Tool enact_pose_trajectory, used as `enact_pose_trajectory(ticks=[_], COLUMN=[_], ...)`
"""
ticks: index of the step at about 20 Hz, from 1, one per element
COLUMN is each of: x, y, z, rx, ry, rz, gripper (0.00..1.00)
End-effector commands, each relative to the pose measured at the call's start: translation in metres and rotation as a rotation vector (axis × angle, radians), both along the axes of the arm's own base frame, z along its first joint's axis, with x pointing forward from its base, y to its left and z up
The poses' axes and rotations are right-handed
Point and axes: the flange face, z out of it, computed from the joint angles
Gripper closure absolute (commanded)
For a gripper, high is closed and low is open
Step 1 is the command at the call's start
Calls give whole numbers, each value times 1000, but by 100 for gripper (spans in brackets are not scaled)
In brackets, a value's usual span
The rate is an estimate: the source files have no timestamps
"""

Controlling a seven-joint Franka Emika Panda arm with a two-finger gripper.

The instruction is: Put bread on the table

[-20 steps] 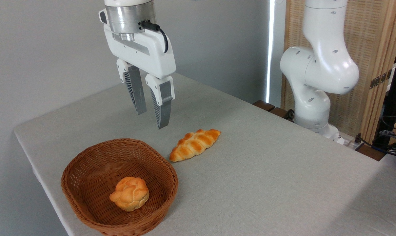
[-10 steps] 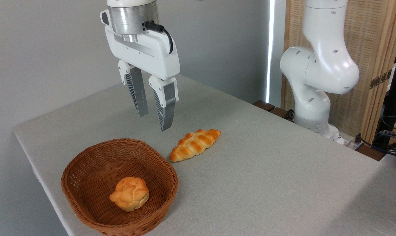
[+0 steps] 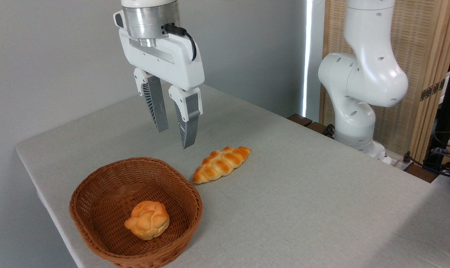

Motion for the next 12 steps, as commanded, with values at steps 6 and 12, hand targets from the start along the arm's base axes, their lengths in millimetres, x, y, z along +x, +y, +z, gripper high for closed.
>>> enact_pose_trajectory(ticks=[6, 12], x=[18, 29], y=[7, 10], z=[9, -50], rx=[-106, -119], ry=[-133, -198], rz=[178, 225], gripper=[0, 0])
